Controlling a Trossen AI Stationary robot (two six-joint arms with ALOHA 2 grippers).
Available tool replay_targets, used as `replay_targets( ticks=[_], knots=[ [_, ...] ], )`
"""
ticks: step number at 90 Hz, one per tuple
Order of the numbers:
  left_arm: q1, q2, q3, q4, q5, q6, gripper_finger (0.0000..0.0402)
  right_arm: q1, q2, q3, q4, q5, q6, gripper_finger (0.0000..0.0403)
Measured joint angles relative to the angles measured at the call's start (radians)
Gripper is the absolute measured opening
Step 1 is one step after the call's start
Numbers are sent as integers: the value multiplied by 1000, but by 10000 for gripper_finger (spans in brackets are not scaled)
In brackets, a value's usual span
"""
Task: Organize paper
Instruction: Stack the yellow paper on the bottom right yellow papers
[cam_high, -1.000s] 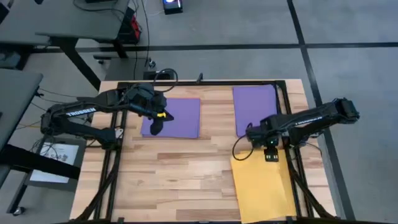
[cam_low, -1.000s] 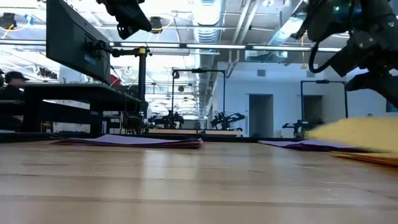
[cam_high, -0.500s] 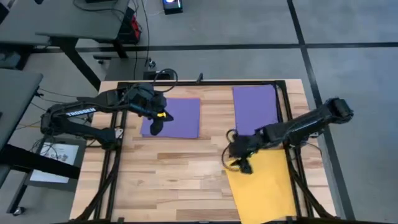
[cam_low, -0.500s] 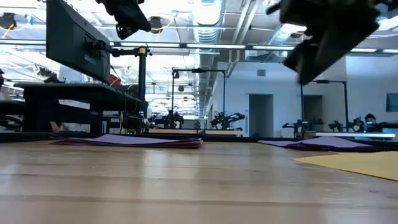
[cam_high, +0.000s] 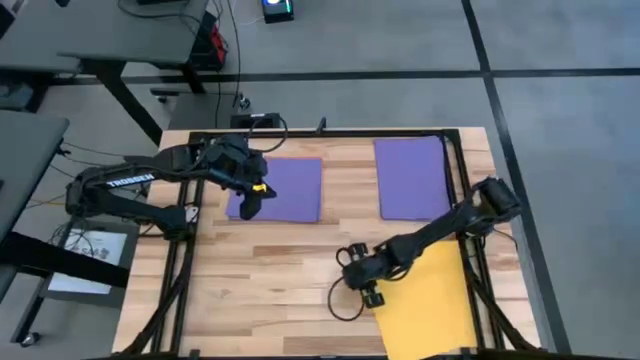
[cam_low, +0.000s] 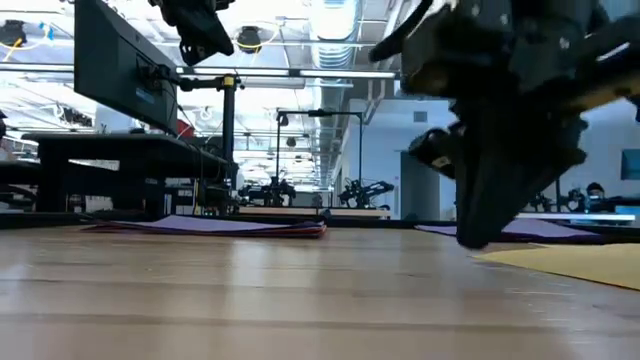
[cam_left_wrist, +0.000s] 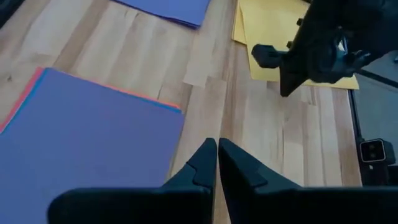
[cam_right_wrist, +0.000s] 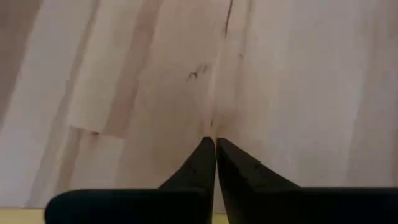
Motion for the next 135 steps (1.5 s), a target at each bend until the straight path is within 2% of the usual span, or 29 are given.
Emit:
replay_targets(
  ticks=[26, 60, 80, 104, 116, 125, 135],
  knots=[
    [0, 0, 0, -42, 0, 44, 1, 21, -2, 4, -161, -17, 118, 1],
    [0, 0, 0, -44, 0, 45, 1, 15, -21, 2, -406, -46, 147, 0],
    [0, 0, 0, -43, 0, 49, 1, -7, -50, 16, -471, -45, 154, 0],
    [0, 0, 0, -43, 0, 50, 1, -26, -57, 58, -462, -39, 151, 0],
    [0, 0, 0, -43, 0, 45, 1, -25, -57, 58, -438, -47, 219, 0],
    [0, 0, 0, -43, 0, 45, 1, -20, -57, 58, -336, -58, 247, 0],
    [0, 0, 0, -43, 0, 45, 1, 11, -53, 59, -141, -72, 169, 0]
  ],
)
